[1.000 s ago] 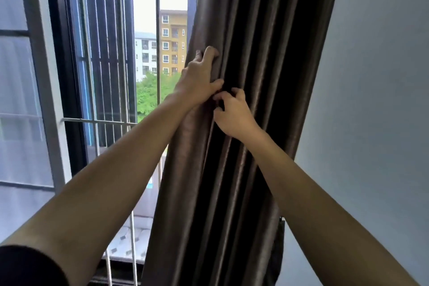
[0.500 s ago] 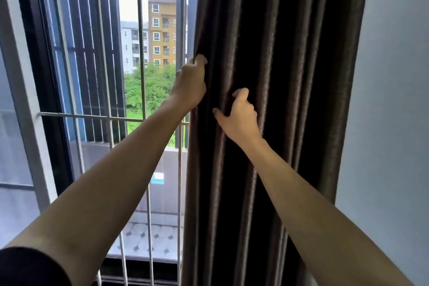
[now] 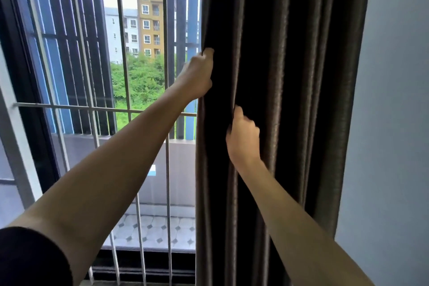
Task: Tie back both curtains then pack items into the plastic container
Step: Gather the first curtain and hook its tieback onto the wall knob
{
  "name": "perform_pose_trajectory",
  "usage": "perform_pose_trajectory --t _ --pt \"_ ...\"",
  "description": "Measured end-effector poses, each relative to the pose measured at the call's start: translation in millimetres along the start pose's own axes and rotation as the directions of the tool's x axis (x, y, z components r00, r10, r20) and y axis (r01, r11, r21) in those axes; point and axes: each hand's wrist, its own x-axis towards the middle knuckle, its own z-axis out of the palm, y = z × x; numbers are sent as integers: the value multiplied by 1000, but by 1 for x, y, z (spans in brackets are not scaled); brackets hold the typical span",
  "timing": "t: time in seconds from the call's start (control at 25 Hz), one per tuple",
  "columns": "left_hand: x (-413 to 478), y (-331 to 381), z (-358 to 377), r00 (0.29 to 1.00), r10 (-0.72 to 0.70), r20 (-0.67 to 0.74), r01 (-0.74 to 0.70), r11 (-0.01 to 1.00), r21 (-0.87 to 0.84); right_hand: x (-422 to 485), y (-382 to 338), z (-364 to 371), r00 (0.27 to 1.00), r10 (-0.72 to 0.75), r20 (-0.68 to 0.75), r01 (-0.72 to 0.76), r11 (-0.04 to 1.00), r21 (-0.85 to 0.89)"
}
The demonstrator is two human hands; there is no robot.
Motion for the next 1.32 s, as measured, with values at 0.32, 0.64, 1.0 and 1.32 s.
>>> perform_pose_trajectory --t 0.32,0.64,1.0,1.32 --pt "-28 -13 20 965 45 258 -13 992 -124 -97 42 64 968 31 249 -26 999 -22" --pt "-91 -41 63 938 27 344 -10 999 -51 -129 43 88 924 42 380 -33 999 -32" --pt "-102 -66 45 896 23 443 30 993 -113 -135 16 110 912 -16 409 7 1000 23" --pt "-114 -67 41 920 2 392 111 958 -264 -138 -3 116 890 -22 456 20 1000 9"
